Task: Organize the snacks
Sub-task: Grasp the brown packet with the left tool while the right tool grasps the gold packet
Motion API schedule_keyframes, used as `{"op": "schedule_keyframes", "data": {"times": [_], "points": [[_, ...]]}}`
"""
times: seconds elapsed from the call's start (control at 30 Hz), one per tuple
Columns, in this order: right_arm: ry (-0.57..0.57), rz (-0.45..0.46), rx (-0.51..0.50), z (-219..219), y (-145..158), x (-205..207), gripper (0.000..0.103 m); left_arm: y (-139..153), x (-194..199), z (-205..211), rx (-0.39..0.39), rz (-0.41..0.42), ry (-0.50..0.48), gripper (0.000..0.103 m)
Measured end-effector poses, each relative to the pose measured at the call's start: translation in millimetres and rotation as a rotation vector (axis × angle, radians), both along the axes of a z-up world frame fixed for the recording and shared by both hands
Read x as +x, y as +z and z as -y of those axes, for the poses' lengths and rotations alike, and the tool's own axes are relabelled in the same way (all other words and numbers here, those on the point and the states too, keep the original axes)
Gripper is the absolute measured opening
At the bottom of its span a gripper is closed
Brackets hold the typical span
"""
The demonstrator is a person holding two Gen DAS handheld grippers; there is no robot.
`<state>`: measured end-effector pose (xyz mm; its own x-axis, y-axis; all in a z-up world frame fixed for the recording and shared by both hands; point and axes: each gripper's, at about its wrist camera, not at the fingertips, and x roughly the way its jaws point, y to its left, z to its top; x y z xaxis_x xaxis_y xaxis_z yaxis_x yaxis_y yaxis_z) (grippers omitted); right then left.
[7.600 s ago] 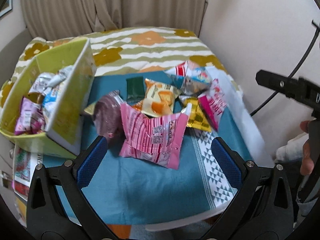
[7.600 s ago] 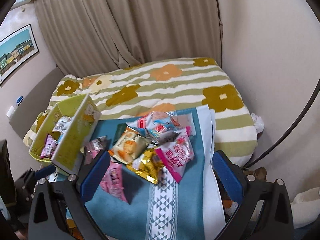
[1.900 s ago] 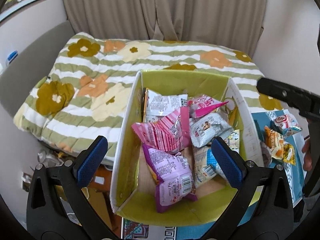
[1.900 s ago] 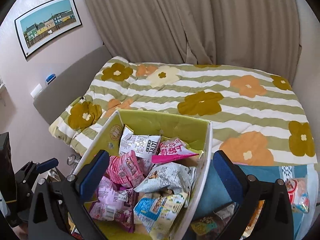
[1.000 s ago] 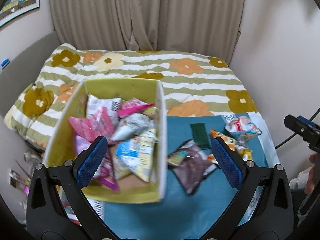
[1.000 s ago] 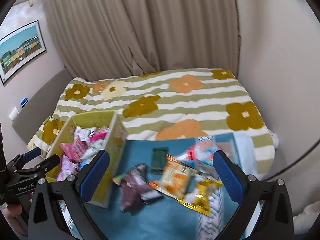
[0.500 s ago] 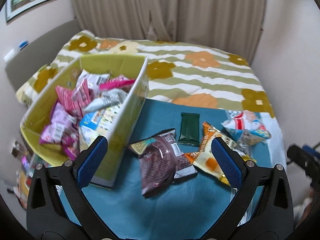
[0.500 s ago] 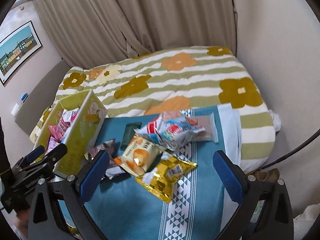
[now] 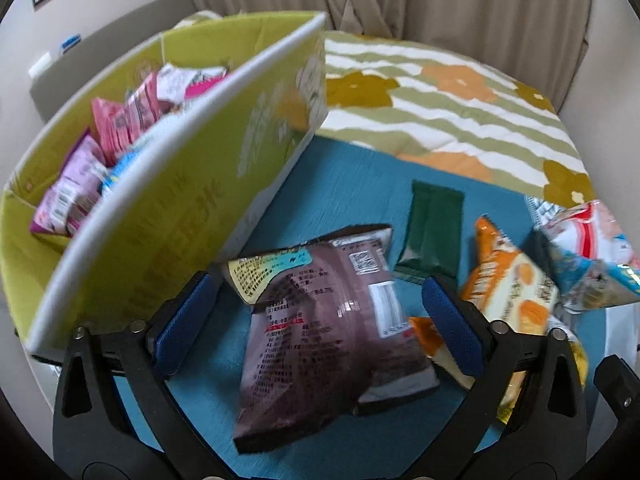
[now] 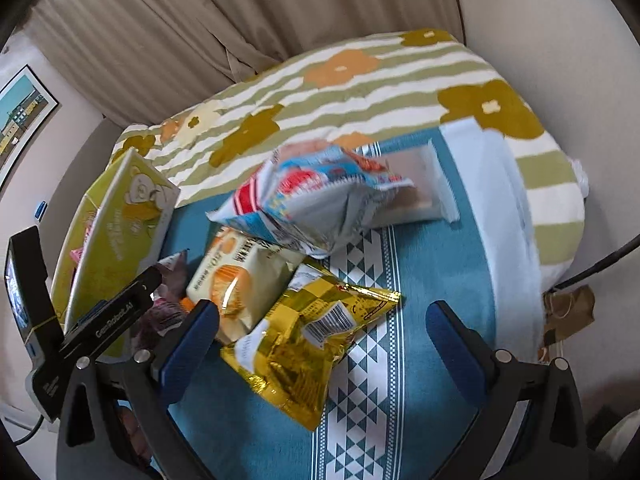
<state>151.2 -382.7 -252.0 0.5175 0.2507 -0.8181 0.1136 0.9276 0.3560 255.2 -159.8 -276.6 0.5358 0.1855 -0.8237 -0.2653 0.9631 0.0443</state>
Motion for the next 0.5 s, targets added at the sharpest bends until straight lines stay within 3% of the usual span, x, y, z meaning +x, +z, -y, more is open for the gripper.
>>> {"op": "schedule_keyframes", "data": {"times": [0.03,0.1,0.17,0.5], "points": [[0.001,-0.005,0.004,0,-3,1,0.103,-4,1,-1,-0.014,-0.006,-0.003,0.089],[0.000,-0.022,0.014,-1,-13,5,0.103,-10,3,-5,-0.013,-0.025,-0.001,0.088],[-0.001,-0.032,0.017,-1,-19,8,0.103,-15,3,-9,-0.038,-0.039,-0.008,0.080],[0.002,-0.058,0.008,-6,-29,17,0.100,-23,-7,-6,-0.037,-0.106,-0.117,0.080]]}}
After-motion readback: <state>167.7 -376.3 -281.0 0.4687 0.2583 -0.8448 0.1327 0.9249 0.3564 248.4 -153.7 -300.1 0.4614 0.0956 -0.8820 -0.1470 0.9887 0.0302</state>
